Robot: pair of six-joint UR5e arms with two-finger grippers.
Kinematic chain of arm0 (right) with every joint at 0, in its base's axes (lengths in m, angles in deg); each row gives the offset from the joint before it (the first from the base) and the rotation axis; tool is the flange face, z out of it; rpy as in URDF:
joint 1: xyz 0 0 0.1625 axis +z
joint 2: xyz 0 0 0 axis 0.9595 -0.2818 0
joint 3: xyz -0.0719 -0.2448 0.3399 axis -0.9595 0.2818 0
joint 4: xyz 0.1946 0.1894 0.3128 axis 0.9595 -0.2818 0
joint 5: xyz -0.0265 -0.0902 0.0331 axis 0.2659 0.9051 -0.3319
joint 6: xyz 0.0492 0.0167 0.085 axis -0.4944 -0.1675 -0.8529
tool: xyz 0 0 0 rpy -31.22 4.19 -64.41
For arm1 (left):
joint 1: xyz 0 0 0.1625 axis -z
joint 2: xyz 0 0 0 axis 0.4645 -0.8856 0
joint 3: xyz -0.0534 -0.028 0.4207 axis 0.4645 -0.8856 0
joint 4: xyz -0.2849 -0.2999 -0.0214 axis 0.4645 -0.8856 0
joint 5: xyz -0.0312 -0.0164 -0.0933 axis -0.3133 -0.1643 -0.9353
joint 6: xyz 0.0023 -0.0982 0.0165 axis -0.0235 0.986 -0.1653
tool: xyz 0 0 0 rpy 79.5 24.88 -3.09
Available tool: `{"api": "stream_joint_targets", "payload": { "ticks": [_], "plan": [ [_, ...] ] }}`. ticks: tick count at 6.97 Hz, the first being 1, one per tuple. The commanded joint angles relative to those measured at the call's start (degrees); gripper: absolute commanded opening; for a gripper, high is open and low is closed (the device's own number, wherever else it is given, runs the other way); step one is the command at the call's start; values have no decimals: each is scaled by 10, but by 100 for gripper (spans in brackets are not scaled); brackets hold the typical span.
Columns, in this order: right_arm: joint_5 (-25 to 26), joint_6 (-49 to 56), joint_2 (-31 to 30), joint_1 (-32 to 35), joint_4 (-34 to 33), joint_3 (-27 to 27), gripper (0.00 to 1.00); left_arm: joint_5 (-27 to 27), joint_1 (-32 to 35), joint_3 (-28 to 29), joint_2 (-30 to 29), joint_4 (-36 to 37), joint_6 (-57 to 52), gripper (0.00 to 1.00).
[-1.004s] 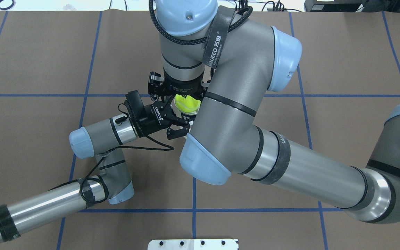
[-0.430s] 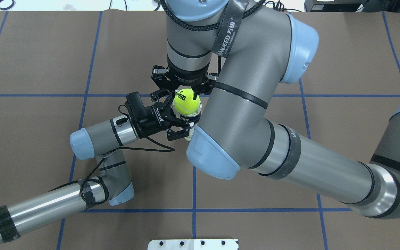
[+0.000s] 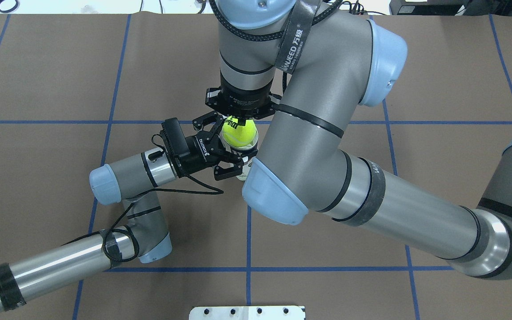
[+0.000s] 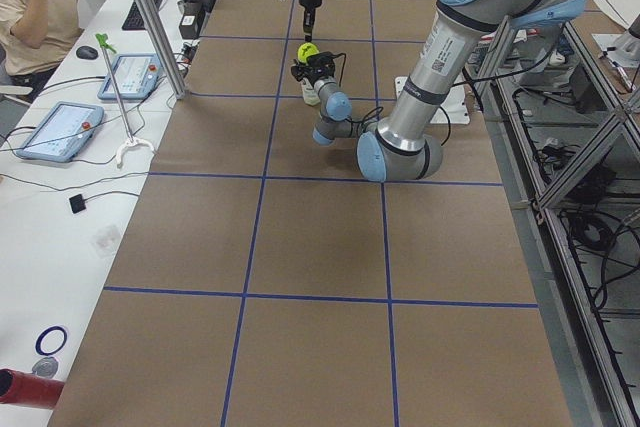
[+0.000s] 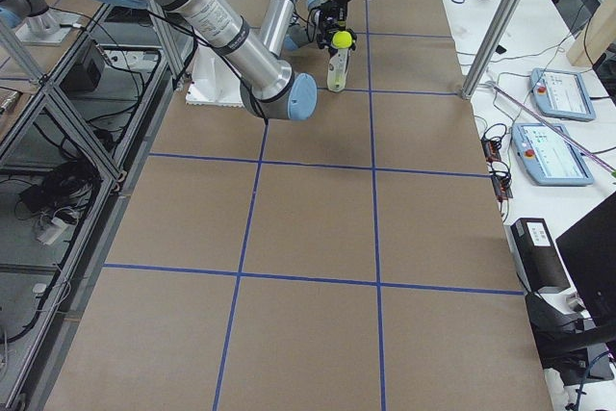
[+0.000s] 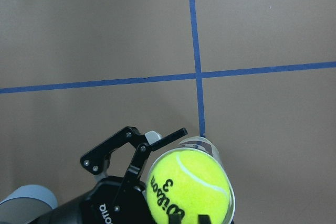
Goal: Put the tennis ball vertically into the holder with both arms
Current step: 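Push the second ball down into the can with the right gripper, then open the right gripper and raise it away from the can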
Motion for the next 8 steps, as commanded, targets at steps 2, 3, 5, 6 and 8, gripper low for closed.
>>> {"api": "stream_joint_targets", "payload": {
  "ticks": [2,3,5,6,8],
  "plan": [
    [1,4,-26,-3,61,37,0,0,0,0,0,0,0,98],
    [0,4,-24,-3,61,32,0,0,0,0,0,0,0,98],
    [-8,3,-23,2,44,-16,79,0,0,0,0,0,0,98],
    [-17,4,-19,19,23,-33,99,0,0,0,0,0,0,98],
    [-67,32,-31,83,15,-42,100,0,3,-5,1,3,0,99]
  ]
}}
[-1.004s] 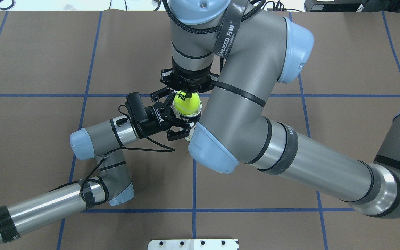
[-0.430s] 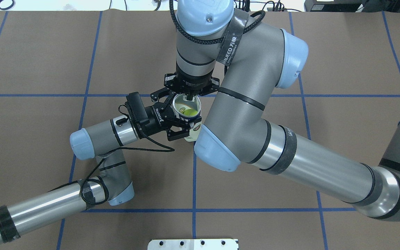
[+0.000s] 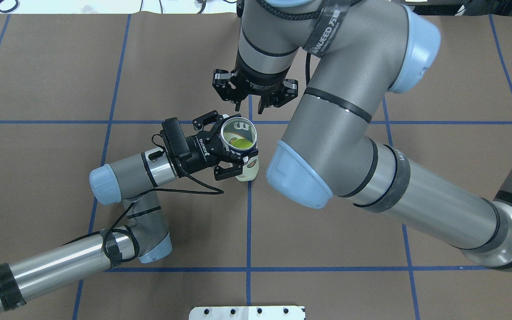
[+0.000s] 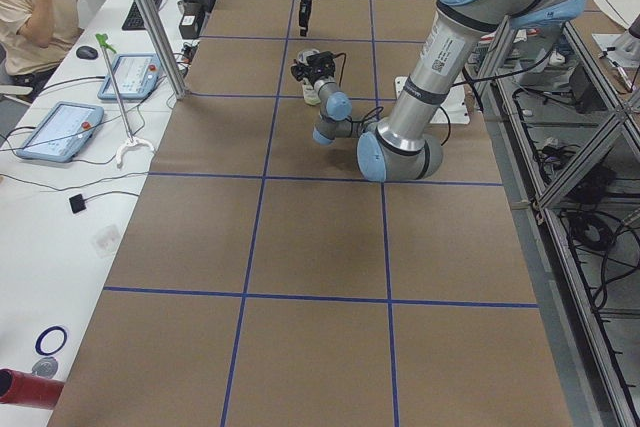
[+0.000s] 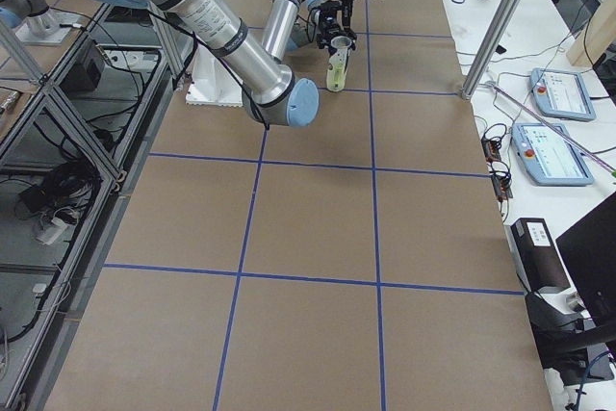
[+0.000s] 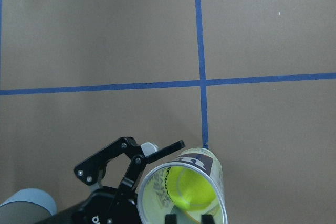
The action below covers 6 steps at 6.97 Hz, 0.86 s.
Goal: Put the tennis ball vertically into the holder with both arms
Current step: 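Open the right gripper and raise it away from the can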
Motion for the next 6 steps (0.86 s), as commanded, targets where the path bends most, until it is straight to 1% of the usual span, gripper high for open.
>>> {"api": "stream_joint_targets", "payload": {
  "ticks": [1,3,5,6],
  "plan": [
    [-37,69,-29,66,-5,-8,100,-1,4,-10,6,1,1,99],
    [-71,176,-80,129,-5,-7,100,-4,4,-57,30,3,8,99],
    [-112,279,-130,197,-4,-6,100,-4,4,-88,39,6,10,99],
    [-116,350,-161,225,-3,-1,100,-4,8,-113,54,9,10,99]
  ]
}}
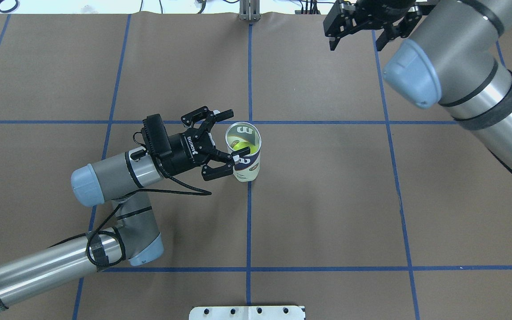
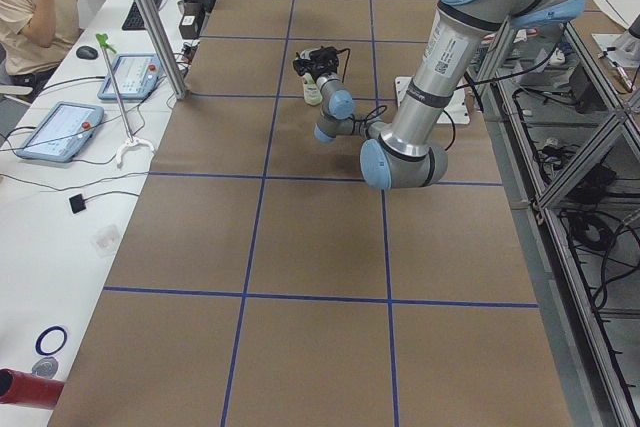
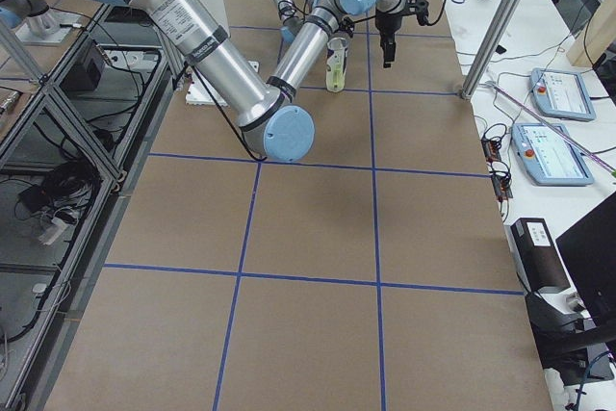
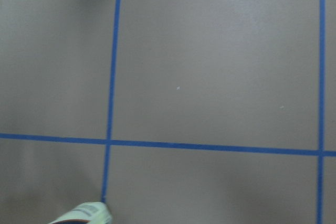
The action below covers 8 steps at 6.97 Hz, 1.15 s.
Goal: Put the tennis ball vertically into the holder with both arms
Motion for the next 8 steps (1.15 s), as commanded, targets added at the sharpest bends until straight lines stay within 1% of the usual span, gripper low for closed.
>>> {"api": "stream_joint_targets", "payload": {
  "ticks": [1,2,3,4,5,6,7,8],
  "plan": [
    [-11,156,-74,70,3,10,100,-2,22,-63,44,27,1,99],
    [-21,218,-98,106,3,21,100,-2,36,-111,80,59,1,99],
    [-26,287,-122,139,6,43,100,-3,58,-144,114,80,2,99],
    [-27,355,-137,173,6,76,100,-4,83,-162,151,94,29,99],
    [-26,435,-148,214,6,116,100,-61,142,-177,187,135,55,99],
    [-35,505,-167,250,10,149,100,-149,220,-185,212,200,55,99],
    [-40,546,-201,276,38,167,100,-239,294,-183,230,258,54,99],
    [-41,552,-247,289,82,169,100,-339,379,-181,231,341,48,99]
  ]
}}
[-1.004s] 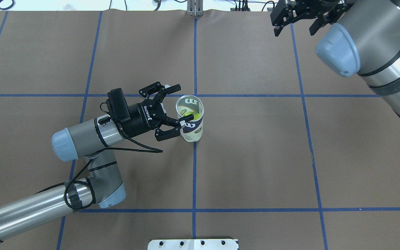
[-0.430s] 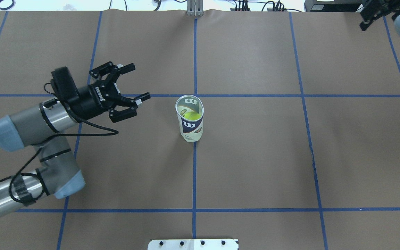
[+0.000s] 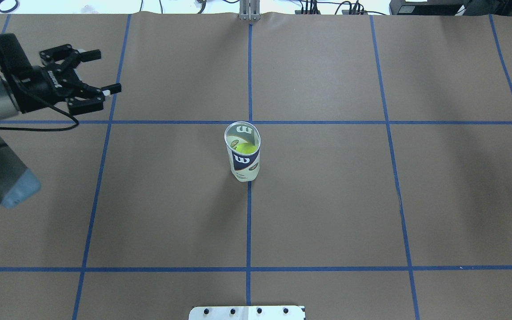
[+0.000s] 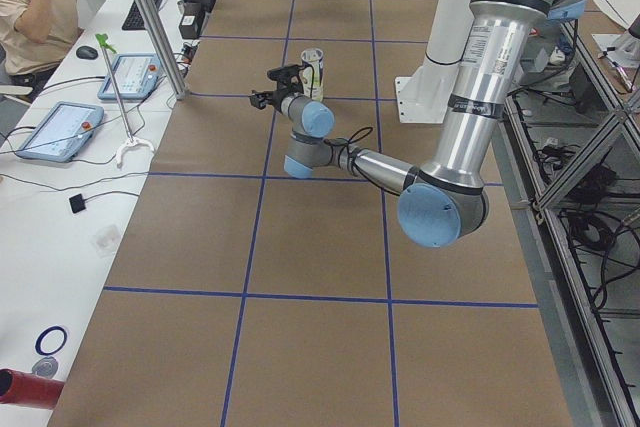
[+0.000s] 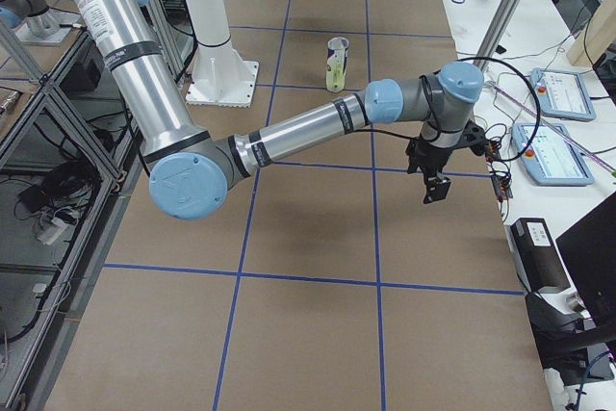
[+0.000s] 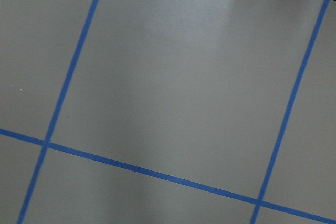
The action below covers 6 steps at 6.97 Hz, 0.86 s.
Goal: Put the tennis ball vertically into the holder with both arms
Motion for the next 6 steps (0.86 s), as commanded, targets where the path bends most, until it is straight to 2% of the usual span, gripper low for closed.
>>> {"api": "stream_joint_targets", "payload": {
  "ticks": [1,2,3,4,5,6],
  "plan": [
    [-9,27,-107,36,94,12,100,-216,178,4,9,199,-10,99],
    [-11,19,-139,38,130,12,100,-258,230,4,10,269,-46,99],
    [-13,-3,-149,40,131,11,100,-323,268,7,9,364,-76,99],
    [-12,-5,-149,38,131,11,100,-322,293,5,6,472,-173,99],
    [-11,-7,-150,38,130,13,100,-320,325,11,9,579,-217,99],
    [-12,-8,-154,38,131,14,100,-294,331,6,13,670,-226,99]
  ]
}}
